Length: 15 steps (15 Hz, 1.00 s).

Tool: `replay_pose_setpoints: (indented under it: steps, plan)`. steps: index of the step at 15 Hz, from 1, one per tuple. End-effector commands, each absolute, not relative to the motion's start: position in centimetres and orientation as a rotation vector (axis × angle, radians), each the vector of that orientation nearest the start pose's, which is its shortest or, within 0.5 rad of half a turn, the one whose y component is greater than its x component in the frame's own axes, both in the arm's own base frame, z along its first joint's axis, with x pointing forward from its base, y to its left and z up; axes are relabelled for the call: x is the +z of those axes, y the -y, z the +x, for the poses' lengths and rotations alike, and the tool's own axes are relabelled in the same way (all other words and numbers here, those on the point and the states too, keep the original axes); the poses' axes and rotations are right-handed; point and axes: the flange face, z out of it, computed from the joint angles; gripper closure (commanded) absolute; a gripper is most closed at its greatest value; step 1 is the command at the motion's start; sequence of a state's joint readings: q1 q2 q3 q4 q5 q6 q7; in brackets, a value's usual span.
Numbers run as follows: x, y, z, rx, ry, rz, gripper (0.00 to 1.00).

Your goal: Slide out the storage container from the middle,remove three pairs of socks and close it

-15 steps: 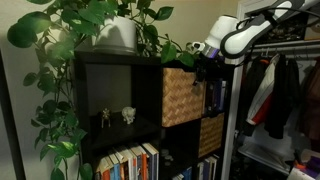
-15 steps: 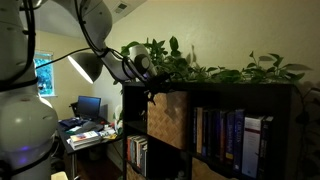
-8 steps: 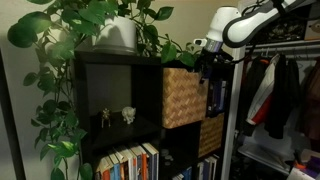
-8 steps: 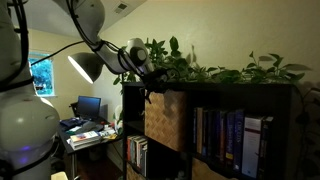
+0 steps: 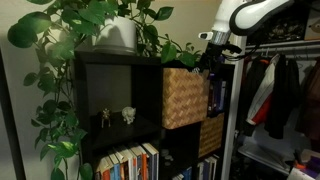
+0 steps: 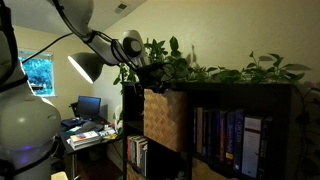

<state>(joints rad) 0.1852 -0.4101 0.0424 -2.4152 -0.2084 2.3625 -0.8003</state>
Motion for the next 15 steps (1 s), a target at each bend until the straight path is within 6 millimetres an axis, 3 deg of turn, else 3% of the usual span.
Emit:
replay_pose_setpoints:
  steps: [1,5,9,15]
  plan:
    - [50.4,-9.4,41.6,-0.444,1.814,-2.807,0.0]
    - [51.4,-9.4,41.7,-0.594,1.814,-2.858,0.0]
    - [51.7,-9.8,43.4,-0.733,1.794,-2.855,0.0]
    - [50.0,-10.6,46.1,-0.83,1.804,-2.803,0.0]
